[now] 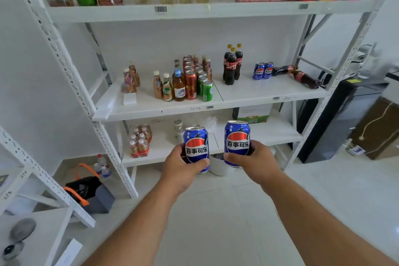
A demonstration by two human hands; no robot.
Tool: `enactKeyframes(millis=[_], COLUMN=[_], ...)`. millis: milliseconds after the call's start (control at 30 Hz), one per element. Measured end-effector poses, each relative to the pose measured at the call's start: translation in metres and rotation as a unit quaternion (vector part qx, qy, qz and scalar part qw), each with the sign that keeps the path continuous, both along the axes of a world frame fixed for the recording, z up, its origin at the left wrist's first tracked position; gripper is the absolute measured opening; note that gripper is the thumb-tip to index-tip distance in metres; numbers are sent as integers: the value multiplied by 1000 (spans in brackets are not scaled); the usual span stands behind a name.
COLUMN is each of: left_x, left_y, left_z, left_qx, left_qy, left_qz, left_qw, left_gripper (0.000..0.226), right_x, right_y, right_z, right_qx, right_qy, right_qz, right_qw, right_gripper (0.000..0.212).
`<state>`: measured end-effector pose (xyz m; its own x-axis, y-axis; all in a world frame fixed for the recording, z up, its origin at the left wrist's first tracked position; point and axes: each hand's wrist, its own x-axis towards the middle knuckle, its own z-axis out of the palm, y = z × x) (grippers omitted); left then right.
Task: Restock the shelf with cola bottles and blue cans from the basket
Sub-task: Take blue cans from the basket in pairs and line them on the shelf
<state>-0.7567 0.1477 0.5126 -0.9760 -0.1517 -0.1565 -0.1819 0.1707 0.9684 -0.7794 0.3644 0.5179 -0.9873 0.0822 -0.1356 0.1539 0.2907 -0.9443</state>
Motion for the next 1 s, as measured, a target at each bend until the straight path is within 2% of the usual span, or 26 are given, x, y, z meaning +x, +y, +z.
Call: enactKeyframes(millis=[267,600,833,1000], left_x=[-50,-128,-174,-217], left_y=[91,215,260,273], left_z=[11,19,22,19], left_qx=[-10,-27,-43,-48], left_qy=[16,17,11,7], left_qz=[-34,-24,-17,-26], left_qw=[999,999,999,998], left_gripper=[52,62,62,60], right_x=[-31,-97,-143,-181], right_y=[87,212,258,269], right_z=[9,9,15,15], right_qx=[-24,-26,-40,-37], right_qy=[13,18,16,14], right_qz=[-18,-10,-16,-24], right_qw=[999,999,999,999], right_gripper=[51,51,45,50])
